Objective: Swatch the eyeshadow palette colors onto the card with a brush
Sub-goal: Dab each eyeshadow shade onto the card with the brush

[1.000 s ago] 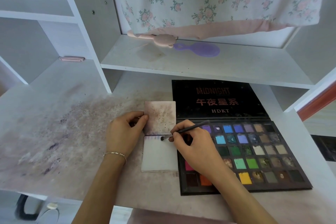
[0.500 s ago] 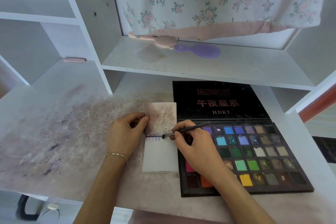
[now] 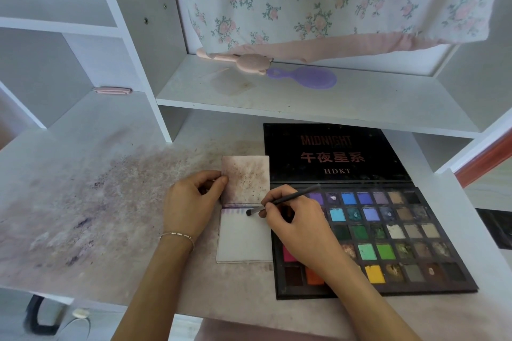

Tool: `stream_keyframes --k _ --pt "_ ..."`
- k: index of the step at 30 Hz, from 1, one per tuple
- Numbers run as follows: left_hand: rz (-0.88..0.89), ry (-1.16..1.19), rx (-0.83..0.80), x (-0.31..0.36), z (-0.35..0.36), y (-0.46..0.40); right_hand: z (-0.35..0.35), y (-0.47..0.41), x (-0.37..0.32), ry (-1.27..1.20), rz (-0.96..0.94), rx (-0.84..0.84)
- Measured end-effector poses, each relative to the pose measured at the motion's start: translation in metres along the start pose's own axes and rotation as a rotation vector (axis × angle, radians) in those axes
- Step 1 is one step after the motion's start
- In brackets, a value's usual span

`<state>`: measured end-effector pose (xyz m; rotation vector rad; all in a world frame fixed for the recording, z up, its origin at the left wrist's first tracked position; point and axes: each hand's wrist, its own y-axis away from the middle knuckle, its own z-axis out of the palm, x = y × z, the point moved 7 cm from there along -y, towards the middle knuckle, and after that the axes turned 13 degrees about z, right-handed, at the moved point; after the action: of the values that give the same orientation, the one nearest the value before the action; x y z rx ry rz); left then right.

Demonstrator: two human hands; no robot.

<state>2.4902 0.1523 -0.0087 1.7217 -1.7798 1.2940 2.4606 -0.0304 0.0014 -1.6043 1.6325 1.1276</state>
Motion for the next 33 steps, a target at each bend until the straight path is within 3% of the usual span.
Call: stream_keyframes --k 18,33 --pt "-0.007 -0.009 0.006 -0.001 0.0 0.0 0.0 0.0 0.0 0.006 -0.015 0.013" --pt "-0.022 -0.019 -0.012 -0.001 -0.001 0.0 -0.059 0.014 0.013 -0.337 -0.044 0.275"
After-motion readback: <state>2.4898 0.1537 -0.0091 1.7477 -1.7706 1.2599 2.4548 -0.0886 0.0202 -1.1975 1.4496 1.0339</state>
